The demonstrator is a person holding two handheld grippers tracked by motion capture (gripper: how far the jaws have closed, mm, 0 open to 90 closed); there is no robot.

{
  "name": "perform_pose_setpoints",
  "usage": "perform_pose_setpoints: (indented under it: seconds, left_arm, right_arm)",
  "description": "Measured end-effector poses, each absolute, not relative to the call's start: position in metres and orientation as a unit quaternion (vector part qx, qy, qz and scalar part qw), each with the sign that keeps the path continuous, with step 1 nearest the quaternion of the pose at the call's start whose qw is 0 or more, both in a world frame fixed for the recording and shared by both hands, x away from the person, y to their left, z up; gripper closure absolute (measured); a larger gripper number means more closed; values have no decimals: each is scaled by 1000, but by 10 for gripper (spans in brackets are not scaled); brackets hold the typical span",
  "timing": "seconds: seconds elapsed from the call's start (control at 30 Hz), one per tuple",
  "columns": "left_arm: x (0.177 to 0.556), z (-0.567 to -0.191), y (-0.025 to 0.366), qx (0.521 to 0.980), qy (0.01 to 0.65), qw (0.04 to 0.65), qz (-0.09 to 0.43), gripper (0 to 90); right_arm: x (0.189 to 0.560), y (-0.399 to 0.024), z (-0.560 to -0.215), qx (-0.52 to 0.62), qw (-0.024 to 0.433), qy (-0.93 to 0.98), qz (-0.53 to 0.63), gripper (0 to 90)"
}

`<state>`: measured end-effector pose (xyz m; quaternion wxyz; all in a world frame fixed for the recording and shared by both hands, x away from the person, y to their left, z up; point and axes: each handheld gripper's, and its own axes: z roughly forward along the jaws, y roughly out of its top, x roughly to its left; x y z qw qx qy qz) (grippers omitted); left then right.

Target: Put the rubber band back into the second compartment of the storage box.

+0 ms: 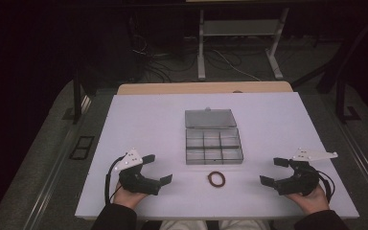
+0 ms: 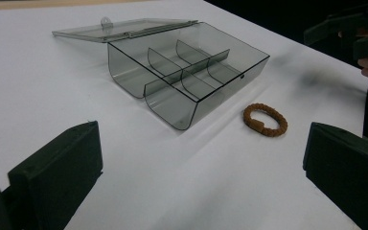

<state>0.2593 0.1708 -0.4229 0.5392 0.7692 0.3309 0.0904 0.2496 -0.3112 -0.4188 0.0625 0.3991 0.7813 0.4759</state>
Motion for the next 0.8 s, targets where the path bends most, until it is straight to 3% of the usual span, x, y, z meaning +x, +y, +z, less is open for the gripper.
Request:
perform_pose_setpoints:
  seconds: [0.8]
  left_arm:
    - [261, -424, 173, 767, 337, 540, 87, 0]
  right_arm:
    - [249, -314, -415, 402, 47, 784, 471, 1]
